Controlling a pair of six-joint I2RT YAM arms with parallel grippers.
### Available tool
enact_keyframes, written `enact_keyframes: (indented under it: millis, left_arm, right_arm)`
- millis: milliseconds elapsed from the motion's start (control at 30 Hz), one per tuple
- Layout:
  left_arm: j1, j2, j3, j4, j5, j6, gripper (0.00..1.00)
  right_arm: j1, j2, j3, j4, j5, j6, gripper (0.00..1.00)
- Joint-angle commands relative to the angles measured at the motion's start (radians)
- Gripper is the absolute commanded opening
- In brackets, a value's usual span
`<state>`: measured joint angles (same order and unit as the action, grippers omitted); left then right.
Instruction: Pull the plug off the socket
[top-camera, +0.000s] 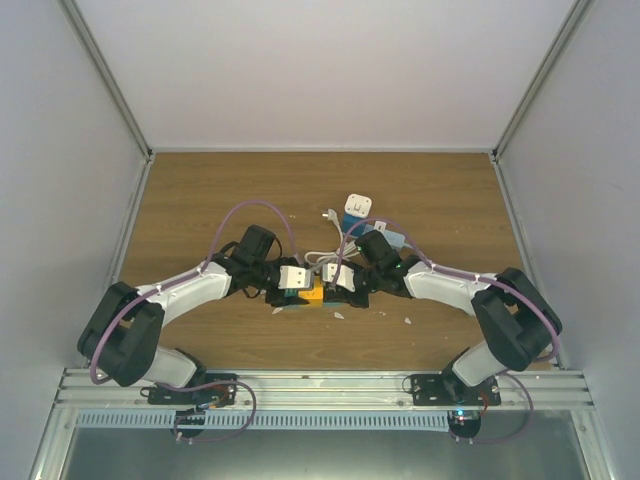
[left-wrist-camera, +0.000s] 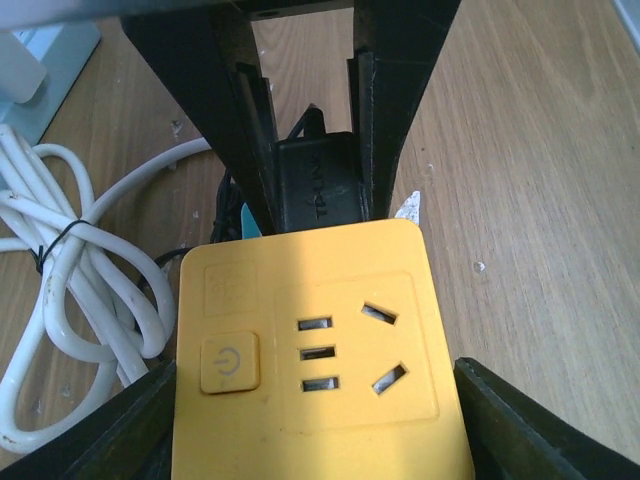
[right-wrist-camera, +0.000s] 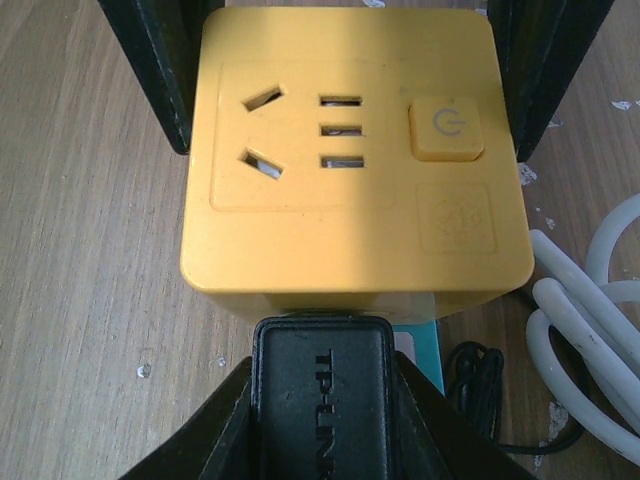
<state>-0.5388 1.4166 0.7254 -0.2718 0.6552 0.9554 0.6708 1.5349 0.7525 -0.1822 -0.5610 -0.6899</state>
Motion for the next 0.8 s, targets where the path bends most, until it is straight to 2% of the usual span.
enact_keyframes:
  millis: [0, 400, 500, 767]
  left_arm:
    - [-0.015, -0.004, 0.001, 0.023, 0.058, 0.005, 0.61]
    - [0.011, 0.007, 0.072, -0.087, 0.226, -0.019, 0.33]
    - [0.013, -0.008, 0.064, -0.085, 0.252, -0.010, 0.31]
    - [0.014, -0.129, -0.047, 0.082, 0.201, -0.035, 0.29]
  right_arm:
    - [0.012, 0.007, -0.020, 0.000, -0.016, 0.022, 0.12]
    - [0.011, 0.057, 0.020, -0.058, -0.005, 0.053, 0.04]
    - [0.012, 0.068, 0.023, -0.075, -0.002, 0.062, 0.02]
    - [0.012, 0.076, 0.019, -0.081, 0.031, 0.095, 0.01]
